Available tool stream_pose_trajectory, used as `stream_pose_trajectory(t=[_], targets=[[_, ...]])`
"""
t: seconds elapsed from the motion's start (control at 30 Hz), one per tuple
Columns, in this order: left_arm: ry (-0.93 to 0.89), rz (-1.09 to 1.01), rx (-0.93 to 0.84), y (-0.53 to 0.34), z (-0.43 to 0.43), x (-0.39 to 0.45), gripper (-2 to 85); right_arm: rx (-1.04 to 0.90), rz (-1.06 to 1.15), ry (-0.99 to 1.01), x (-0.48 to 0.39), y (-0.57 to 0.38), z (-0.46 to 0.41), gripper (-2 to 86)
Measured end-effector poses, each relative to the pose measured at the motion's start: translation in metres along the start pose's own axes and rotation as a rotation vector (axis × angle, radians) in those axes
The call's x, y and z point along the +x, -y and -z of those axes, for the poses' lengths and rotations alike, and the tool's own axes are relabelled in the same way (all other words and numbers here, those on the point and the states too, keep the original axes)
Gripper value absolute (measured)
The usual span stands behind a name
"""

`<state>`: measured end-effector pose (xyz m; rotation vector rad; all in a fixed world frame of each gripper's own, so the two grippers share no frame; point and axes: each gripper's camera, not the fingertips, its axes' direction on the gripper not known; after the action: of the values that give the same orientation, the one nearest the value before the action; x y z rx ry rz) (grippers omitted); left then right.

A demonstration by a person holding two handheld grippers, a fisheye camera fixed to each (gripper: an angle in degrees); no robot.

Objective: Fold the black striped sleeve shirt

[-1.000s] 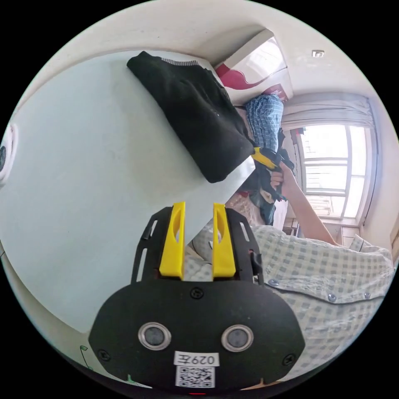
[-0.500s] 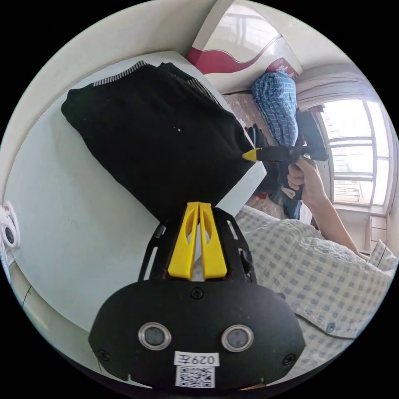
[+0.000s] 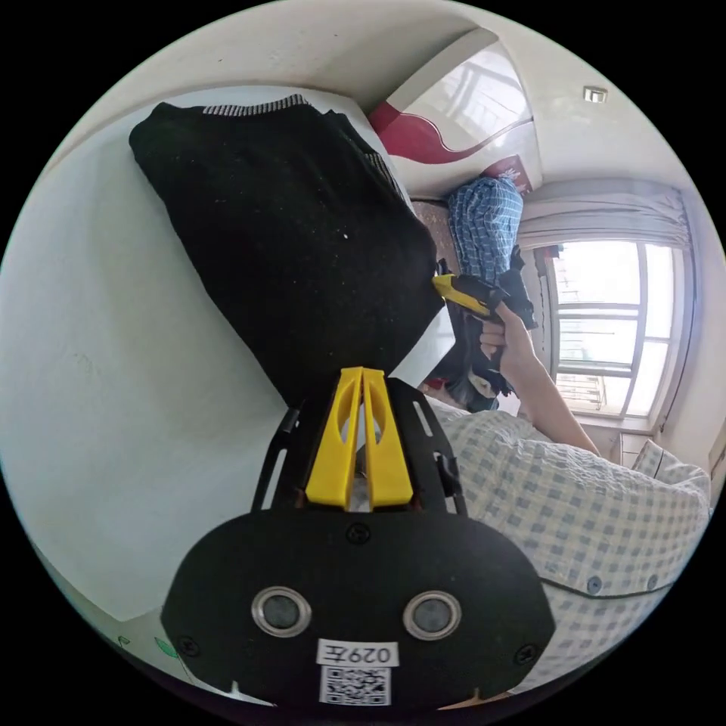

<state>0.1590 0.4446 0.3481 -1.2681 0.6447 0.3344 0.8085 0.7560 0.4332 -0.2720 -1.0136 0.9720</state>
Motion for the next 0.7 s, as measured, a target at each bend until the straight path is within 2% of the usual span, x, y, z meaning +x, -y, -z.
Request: stream_pose_trajectory(t=[0.07, 0.2, 0.3, 0.37, 0.4, 0.47, 0.53, 0.63, 0.7], targets=[[-0.038, -0.013, 0.016, -0.004, 0.004, -0.006, -0.9, 0.066, 0.021, -0.099, -0.009, -0.014, 0.024, -0.5], [-0.063, 0.074, 0.125, -0.026, 0.03, -0.029, -0.8, -0.026, 0.242, 0.031, -0.051, -0.033, 0.021, -0.5], [-0.161, 0.14, 0.198, -0.046, 0.041, -0.06, -0.4, -0.188, 0.398, -0.023, -0.096, -0.046, -0.013, -0.5], [-0.253, 0.201, 0.159, -0.054, 0.029, -0.092, 2.5, -0.426, 0.505, -0.071, -0.121, -0.055, -0.061, -0.5], [-0.275, 0.218, 0.151, -0.056, 0.026, -0.098, 4.6, -0.485, 0.535, -0.118, -0.125, -0.057, -0.073, -0.5], [-0.336, 0.258, 0.134, -0.068, 0.015, -0.113, 11.6, -0.605, 0.631, -0.34, -0.136, -0.073, -0.106, -0.5], [-0.347, 0.27, 0.139, -0.078, 0.011, -0.113, 15.6, -0.625, 0.648, -0.382, -0.144, -0.085, -0.109, -0.5], [-0.391, 0.28, 0.186, -0.102, 0.002, -0.113, 16.8, -0.626, 0.676, -0.455, -0.153, -0.107, -0.103, -0.5], [-0.451, 0.306, 0.191, -0.116, -0.01, -0.118, 16.9, -0.597, 0.618, -0.453, -0.151, -0.118, -0.094, -0.5]])
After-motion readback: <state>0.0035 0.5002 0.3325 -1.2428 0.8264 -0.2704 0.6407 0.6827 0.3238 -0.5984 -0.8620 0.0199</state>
